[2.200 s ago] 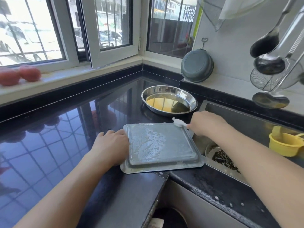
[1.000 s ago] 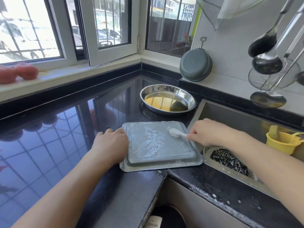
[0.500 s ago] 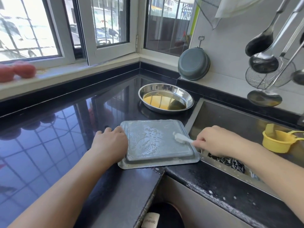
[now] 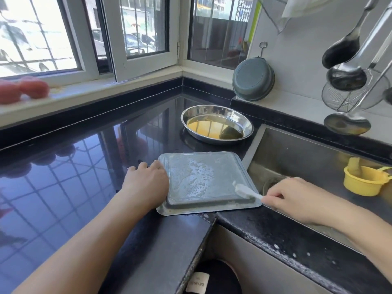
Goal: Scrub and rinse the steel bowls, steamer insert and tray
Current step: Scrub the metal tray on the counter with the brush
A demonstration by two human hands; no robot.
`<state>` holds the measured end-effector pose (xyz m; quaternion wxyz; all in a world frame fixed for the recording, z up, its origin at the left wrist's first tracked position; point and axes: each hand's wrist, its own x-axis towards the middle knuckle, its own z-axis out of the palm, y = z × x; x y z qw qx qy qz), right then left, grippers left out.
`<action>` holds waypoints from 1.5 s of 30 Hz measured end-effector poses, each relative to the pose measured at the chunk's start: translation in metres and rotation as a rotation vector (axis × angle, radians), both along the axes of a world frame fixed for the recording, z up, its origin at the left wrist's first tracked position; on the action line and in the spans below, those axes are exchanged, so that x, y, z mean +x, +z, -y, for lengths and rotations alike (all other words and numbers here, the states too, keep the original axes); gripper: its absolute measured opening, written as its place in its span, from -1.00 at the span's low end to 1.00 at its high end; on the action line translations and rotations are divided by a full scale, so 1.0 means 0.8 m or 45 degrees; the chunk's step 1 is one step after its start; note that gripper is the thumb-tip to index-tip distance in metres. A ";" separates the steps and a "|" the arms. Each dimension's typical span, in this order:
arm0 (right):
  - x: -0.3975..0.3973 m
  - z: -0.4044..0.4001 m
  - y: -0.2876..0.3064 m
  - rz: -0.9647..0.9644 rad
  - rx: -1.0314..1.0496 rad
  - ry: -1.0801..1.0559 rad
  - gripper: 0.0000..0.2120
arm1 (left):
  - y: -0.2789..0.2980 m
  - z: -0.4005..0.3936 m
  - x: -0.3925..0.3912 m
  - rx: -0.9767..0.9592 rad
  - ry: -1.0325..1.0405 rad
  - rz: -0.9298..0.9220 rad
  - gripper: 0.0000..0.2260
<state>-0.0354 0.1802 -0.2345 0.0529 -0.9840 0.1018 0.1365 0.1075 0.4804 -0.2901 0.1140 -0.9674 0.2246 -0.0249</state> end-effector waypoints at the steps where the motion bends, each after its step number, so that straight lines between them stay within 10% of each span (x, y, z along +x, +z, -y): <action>1: 0.004 -0.005 0.006 -0.026 -0.027 0.001 -0.55 | -0.001 0.001 0.000 -0.002 0.001 0.003 -0.65; 25: 0.148 -0.135 0.040 0.108 -0.265 0.008 -0.88 | -0.007 -0.014 0.023 -0.133 -0.018 -0.137 -0.69; 30: 0.110 -0.153 0.028 -0.056 -0.134 0.297 -0.64 | -0.005 -0.017 0.026 -0.145 -0.018 -0.205 -0.66; 38: 0.020 -0.030 0.032 0.047 -0.043 -0.157 -0.51 | 0.015 -0.004 0.007 -0.047 0.057 -0.071 -0.74; 45: -0.050 0.024 0.032 0.321 0.136 -0.376 -0.55 | 0.055 0.075 -0.021 -0.459 -0.071 -0.137 -0.57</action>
